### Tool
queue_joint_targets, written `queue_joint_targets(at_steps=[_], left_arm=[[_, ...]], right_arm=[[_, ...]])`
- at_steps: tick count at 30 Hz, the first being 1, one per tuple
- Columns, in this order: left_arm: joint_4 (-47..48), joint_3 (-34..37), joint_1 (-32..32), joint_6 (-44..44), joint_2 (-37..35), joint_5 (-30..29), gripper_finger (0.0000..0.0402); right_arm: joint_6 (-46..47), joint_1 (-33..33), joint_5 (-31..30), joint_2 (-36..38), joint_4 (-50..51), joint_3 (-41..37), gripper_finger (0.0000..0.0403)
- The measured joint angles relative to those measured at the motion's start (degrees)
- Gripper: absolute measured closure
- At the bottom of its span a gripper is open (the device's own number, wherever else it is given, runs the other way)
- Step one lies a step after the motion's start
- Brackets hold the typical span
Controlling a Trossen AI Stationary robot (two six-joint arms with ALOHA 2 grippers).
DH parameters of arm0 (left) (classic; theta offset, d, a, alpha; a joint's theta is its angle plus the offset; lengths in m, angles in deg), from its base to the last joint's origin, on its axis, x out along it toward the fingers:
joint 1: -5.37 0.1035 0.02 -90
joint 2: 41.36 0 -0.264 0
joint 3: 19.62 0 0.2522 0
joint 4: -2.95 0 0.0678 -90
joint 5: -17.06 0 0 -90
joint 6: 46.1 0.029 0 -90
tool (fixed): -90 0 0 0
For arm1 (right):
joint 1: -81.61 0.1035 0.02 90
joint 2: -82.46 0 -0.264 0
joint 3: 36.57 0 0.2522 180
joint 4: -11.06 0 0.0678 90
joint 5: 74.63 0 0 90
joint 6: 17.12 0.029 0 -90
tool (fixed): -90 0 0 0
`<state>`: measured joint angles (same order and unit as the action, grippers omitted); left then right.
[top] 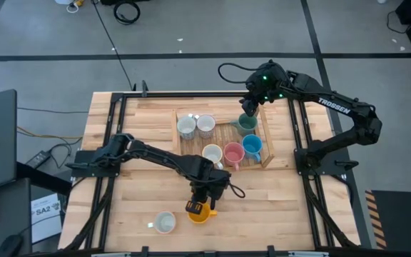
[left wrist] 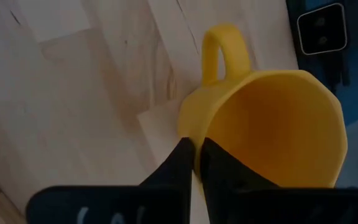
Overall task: Place coffee mugs
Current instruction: Put the left yellow cup on the shelf aligned with the pink cup
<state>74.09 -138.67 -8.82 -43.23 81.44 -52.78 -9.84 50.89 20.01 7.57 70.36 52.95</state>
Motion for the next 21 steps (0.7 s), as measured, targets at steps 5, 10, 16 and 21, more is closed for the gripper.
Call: queue_joint_targets(at_steps=[5,10,16,21], left_arm=[[0.56,-0.02,0.27,-0.72,-1.39,-0.19,0.0381],[1.46,-0.02,0.72,-1.01,-3.54,-1.79,0.0381],[1.57,-0.07,2.19,-2.63,-6.85,-1.98,0.0381],[1.28,-0.07,4.01,-2.67,-10.24,-1.96,0.0381]], right_arm=[[-1.44,0.0,-0.02,0.0,0.0,-0.01,0.0253],[-1.59,0.0,-0.54,0.0,-0.63,-0.01,0.0253],[-2.32,-0.07,-0.54,-0.14,-0.9,0.01,0.0253],[-6.5,-0.47,-0.54,-2.49,-0.89,0.02,0.0253]])
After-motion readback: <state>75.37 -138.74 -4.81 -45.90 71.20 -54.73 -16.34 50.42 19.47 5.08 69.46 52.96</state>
